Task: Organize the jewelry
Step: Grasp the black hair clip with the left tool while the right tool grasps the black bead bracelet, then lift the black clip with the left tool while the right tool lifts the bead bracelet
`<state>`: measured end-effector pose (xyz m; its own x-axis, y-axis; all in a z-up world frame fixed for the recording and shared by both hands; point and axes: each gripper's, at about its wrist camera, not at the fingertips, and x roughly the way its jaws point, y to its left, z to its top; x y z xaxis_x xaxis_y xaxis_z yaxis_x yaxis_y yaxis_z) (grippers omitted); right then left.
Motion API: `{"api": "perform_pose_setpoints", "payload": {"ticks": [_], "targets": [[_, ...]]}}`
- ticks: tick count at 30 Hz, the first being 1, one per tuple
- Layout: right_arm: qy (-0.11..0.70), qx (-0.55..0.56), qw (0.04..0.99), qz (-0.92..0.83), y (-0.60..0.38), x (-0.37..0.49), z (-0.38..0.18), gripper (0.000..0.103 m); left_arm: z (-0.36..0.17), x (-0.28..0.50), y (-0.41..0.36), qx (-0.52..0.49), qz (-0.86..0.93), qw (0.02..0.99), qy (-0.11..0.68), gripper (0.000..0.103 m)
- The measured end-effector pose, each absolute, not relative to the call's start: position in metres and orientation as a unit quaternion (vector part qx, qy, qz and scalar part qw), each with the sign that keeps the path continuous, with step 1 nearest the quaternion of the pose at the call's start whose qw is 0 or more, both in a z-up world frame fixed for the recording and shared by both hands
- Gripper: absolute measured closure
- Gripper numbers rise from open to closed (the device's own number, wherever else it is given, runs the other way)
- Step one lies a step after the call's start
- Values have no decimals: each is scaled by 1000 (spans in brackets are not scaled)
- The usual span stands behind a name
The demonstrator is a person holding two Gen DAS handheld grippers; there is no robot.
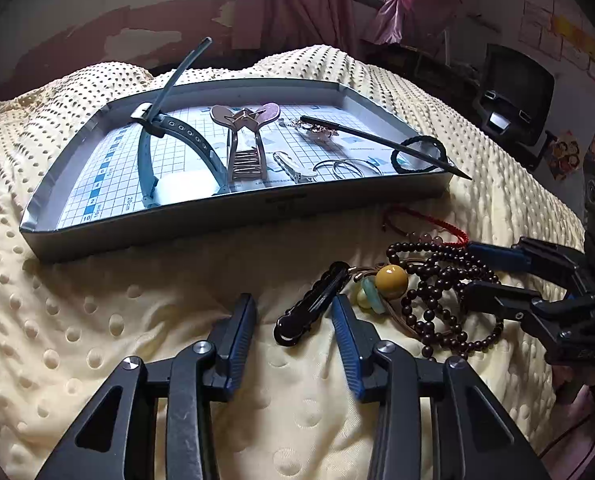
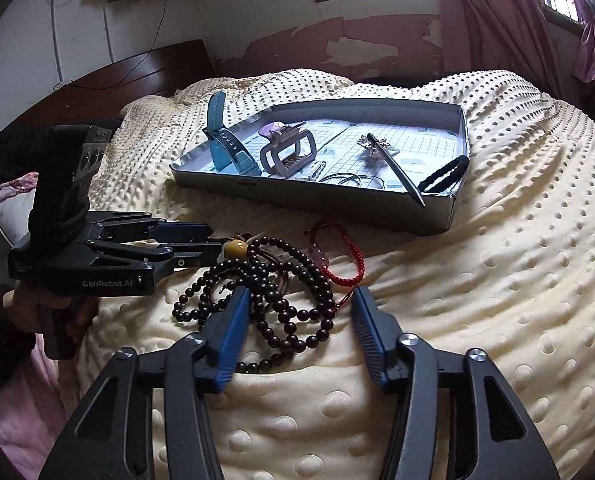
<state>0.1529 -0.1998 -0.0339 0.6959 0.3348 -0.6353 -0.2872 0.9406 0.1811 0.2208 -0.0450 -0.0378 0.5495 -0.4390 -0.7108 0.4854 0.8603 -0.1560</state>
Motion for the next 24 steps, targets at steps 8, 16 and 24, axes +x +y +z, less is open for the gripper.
{"api": "perform_pose_setpoints", "payload": {"ticks": [8, 16, 24], "targets": [[341, 34, 925, 167, -195, 140, -34, 82, -39, 217, -44, 13, -283, 874, 395, 86], [332, 54, 927, 164, -203, 129, -33, 89, -36, 202, -48, 12, -281, 880, 382, 87], [307, 36, 937, 166, -207, 105, -24, 93, -37, 170, -39, -36, -248, 893, 375, 87]]}}
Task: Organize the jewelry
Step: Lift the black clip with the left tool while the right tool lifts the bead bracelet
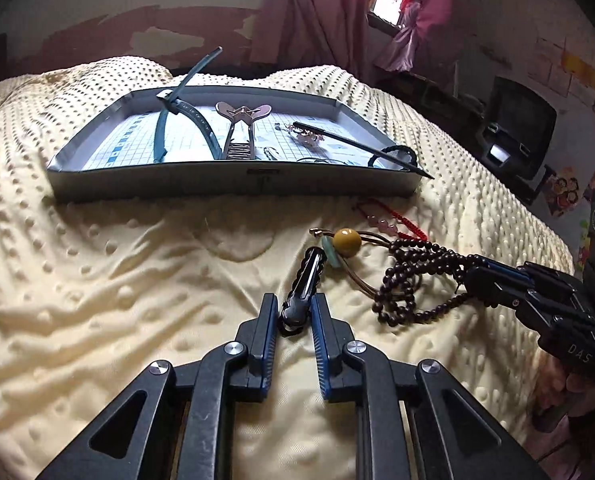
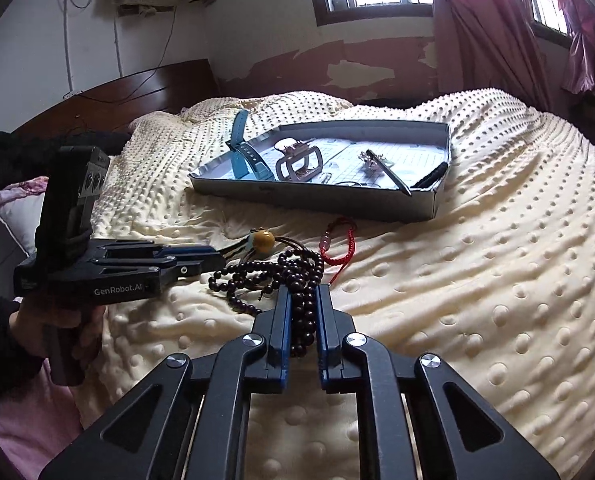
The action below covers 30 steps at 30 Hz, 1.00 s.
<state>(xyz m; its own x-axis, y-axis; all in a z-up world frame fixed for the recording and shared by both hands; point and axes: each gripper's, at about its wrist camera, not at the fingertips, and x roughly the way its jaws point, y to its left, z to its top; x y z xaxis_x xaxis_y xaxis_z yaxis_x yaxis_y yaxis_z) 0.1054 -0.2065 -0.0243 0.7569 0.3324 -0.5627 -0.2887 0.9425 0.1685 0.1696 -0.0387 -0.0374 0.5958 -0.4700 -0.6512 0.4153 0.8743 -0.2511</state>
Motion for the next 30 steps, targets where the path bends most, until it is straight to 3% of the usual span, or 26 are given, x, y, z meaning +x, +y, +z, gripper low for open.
{"api": "perform_pose_setpoints", "payload": {"ticks": [7, 30], "targets": [[274, 39, 946, 169, -213, 92, -11, 93, -35, 150, -28, -114, -251, 888, 367, 87], [198, 78, 963, 165, -225, 70, 22, 93, -4, 135, -19, -157, -237, 906, 313, 87]]}}
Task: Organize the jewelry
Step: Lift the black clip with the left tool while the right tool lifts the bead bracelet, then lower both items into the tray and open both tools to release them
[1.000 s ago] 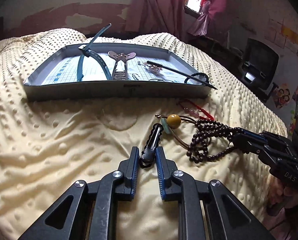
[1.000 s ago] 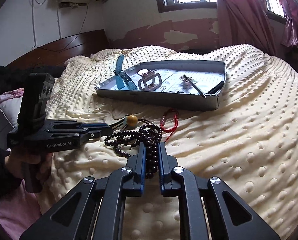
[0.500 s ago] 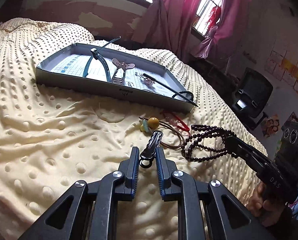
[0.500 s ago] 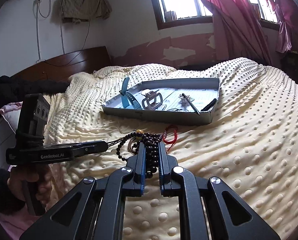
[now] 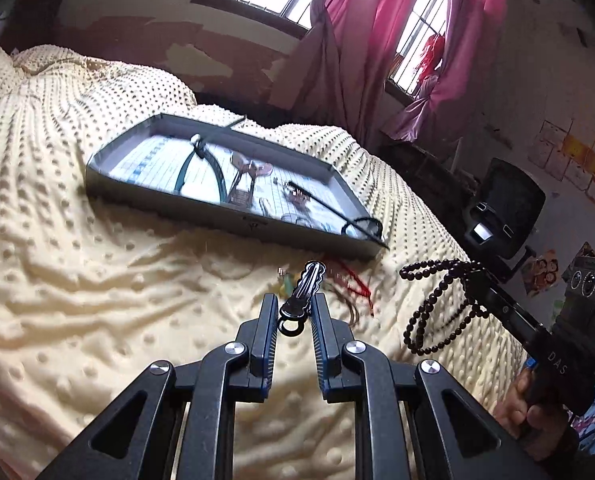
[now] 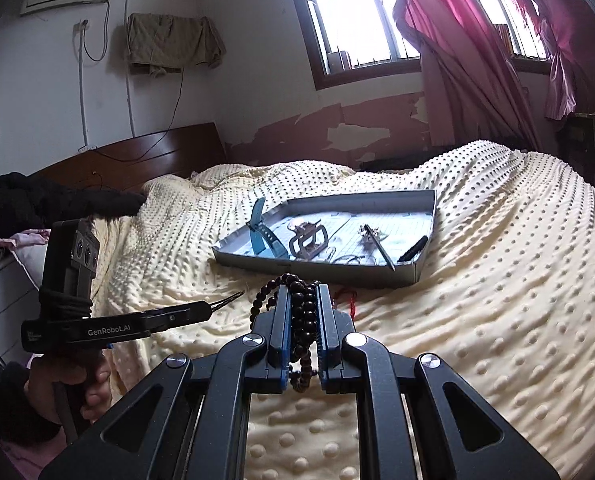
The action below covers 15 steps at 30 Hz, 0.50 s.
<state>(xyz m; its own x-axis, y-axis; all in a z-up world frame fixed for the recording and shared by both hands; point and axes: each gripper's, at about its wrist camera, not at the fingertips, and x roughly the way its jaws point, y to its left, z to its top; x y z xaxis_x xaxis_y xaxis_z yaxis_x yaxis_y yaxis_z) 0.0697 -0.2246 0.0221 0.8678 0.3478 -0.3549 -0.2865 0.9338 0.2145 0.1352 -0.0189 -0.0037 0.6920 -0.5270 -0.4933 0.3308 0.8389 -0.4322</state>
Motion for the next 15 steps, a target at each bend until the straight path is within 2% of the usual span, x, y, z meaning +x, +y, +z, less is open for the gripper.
{"api": "perform_pose_setpoints", "payload": {"ticks": [8, 15], "targets": [[180, 59, 971, 146, -234, 117, 65, 93, 43, 191, -35, -128, -210, 926, 285, 87], [207, 54, 970, 116, -247, 188, 71, 93, 41, 243, -55, -115, -190, 929, 296, 87]]}}
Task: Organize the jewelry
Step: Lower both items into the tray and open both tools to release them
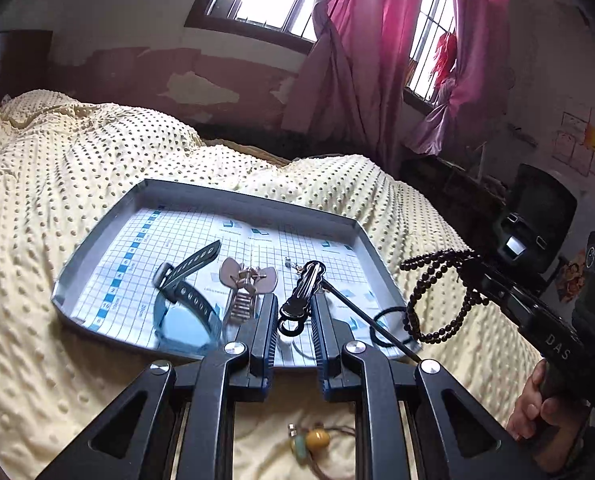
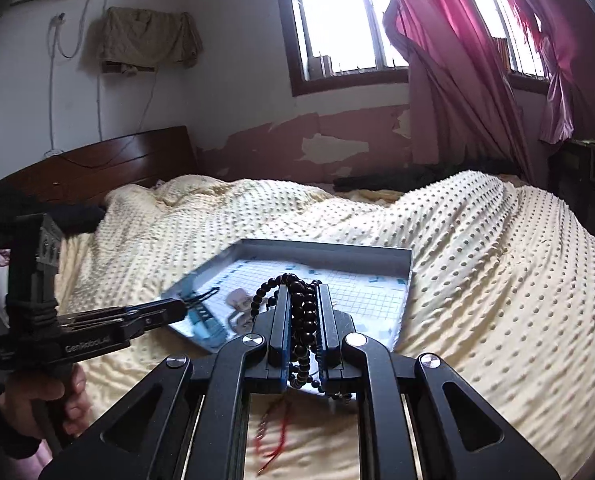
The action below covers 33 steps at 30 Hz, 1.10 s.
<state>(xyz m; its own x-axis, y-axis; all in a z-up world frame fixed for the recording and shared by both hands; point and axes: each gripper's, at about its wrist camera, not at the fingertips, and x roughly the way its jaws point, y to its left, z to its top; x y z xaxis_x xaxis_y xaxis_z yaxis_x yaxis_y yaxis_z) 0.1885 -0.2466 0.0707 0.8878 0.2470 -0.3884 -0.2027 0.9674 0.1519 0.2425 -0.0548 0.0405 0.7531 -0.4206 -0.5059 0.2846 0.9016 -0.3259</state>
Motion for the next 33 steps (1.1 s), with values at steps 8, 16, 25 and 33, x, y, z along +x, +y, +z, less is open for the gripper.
{"api": "perform_pose_setpoints", "payload": {"ticks": [8, 16, 25, 33], "targets": [[243, 51, 964, 92, -253, 245, 53, 93, 21, 288, -74, -112, -175, 924, 322, 87], [269, 53, 957, 94, -258, 257, 29, 93, 5, 296, -88, -103, -170, 919, 341, 87], [302, 80, 945, 99, -267, 266, 3, 93, -2, 304, -88, -111, -164, 913, 356, 87], [314, 84, 941, 91, -269, 267, -1, 93, -5, 308, -85, -128, -160, 906, 369, 87]]}}
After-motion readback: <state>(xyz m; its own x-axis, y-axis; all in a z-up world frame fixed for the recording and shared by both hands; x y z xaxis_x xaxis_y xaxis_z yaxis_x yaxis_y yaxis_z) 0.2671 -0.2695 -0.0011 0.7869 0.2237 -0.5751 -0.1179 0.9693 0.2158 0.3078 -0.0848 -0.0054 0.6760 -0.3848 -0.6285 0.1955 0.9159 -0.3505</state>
